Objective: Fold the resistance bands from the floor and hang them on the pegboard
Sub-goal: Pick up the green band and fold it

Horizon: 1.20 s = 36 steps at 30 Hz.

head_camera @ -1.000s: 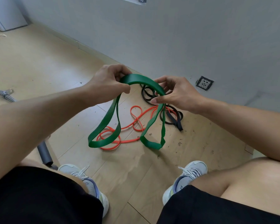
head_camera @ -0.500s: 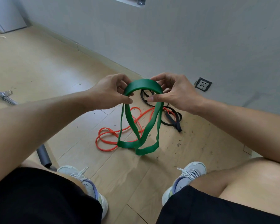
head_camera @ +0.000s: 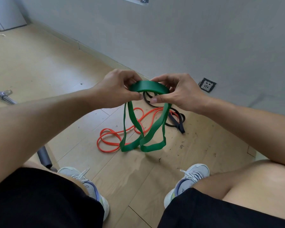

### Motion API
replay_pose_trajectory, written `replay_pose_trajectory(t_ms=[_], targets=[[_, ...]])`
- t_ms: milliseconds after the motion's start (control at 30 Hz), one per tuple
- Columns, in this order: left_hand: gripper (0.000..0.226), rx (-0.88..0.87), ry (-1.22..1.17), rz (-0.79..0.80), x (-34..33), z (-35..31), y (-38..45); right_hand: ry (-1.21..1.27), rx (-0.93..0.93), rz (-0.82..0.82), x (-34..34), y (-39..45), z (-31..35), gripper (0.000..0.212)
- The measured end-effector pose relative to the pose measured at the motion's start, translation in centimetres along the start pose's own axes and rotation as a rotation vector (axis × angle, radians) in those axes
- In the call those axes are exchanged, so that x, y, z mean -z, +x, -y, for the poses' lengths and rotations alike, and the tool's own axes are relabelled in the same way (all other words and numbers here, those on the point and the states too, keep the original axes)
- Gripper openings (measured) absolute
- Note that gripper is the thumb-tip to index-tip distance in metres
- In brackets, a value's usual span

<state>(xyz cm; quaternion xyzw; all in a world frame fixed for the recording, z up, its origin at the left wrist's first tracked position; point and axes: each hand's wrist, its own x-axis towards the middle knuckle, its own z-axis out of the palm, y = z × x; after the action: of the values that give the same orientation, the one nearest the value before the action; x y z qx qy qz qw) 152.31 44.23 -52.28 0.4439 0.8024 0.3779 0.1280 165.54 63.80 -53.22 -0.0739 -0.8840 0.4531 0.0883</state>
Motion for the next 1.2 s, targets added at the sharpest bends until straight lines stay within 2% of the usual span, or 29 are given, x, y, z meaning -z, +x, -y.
replay_pose_trajectory(t_ms=[300,500,700,800,867,1200], targets=[[0.025,-0.016,-0.023,-0.017,0.5,-0.4,-0.1,0.004,0.015,-0.017,0.2,0.1,-0.2,0.057],[0.034,0.03,-0.091,0.024,0.9,-0.8,-0.3,0.001,-0.002,-0.02,0.1,0.1,-0.3,0.066],[0.034,0.07,-0.24,0.017,0.8,-1.6,-0.5,0.051,-0.011,0.015,-0.5,-0.1,-0.5,0.063],[0.049,0.091,-0.302,0.028,0.9,-2.1,-0.6,0.071,0.002,0.018,-0.5,0.0,-0.3,0.06],[0.049,0.103,-0.333,0.041,1.0,-2.2,-0.7,0.089,0.005,0.02,-0.2,-0.1,-0.2,0.058],[0.051,0.12,-0.346,0.043,1.1,-2.7,-0.8,0.125,0.006,0.061,0.0,-0.3,-0.2,0.049]])
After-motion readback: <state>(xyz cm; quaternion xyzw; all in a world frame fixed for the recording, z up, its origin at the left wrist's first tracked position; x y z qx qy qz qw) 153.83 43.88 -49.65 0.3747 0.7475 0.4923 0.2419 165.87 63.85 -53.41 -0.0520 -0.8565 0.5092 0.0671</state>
